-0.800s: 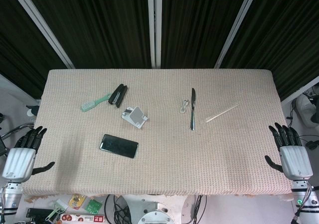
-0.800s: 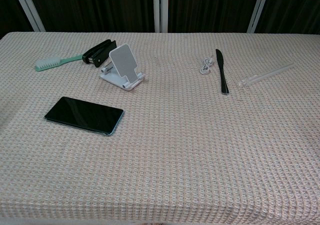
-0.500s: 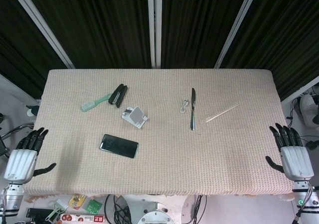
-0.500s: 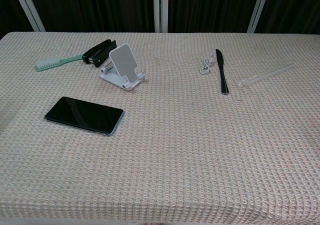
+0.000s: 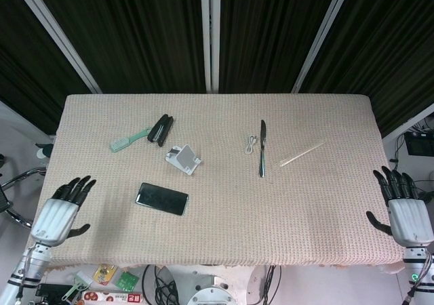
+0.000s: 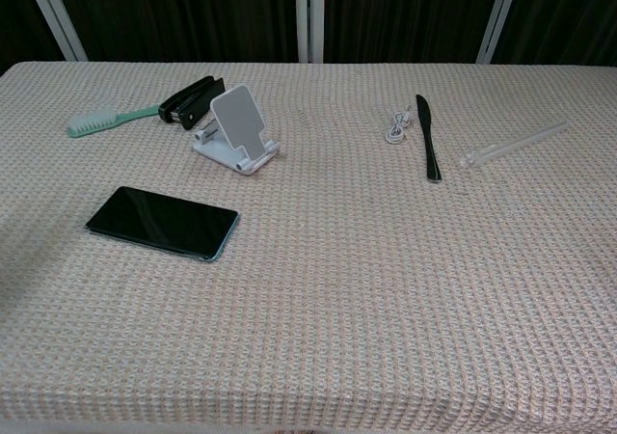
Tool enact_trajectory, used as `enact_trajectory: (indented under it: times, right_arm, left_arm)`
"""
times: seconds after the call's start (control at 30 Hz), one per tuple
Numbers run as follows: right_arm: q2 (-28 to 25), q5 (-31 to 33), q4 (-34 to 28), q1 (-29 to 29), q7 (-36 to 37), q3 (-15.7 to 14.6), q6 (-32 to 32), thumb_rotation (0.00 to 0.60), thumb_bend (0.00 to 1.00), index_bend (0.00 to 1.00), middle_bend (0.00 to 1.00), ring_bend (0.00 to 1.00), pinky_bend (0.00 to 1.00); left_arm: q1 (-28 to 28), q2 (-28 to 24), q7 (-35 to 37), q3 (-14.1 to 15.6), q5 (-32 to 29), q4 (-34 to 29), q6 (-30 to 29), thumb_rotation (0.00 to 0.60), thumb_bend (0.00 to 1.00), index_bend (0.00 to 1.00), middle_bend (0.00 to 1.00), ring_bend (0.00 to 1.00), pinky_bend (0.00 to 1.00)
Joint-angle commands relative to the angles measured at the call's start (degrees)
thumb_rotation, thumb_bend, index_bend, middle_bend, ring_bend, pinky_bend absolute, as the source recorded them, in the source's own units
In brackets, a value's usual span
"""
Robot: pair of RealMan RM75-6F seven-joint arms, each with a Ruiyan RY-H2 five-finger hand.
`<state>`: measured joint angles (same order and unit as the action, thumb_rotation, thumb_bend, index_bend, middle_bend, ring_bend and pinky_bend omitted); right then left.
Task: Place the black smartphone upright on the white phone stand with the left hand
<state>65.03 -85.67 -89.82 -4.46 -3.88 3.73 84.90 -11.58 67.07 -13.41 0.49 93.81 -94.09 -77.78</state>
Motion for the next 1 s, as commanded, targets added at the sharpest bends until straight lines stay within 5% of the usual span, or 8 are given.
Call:
enact_trajectory:
  times: [0.03,0.37,1.0]
  right_arm:
    - [-0.01,0.13,0.19,0.11,0.28,-0.09,-0.08,0.6,0.15,0.0,0.0,0.0,0.0]
    - [-0.36,0.43,1.76,1.53,1.84,-0.52,1.19,0.6,0.16,0.0,0.0,0.0,0.0]
    - [-1.9,0.64,2.41,3.24,3.81,0.31,3.89,0.6,0.16,0.0,0.0,0.0,0.0]
  left_arm:
    - [-3.29,0.55,-3.18,-0.26,1.15,-2.15,4.34,0.6,0.0,0.02,0.06,0.08,0.23]
    - [-12.1,3.11,-12.45,-3.78,-4.93,-6.17,17.45,0.6,0.0,0.02,0.06,0.08,0.23]
    - [-22.14,11.78,-14.86,-5.01,-13.8,2.67,28.64,0.6,0.01,0.04,0.07,0.08,0.23]
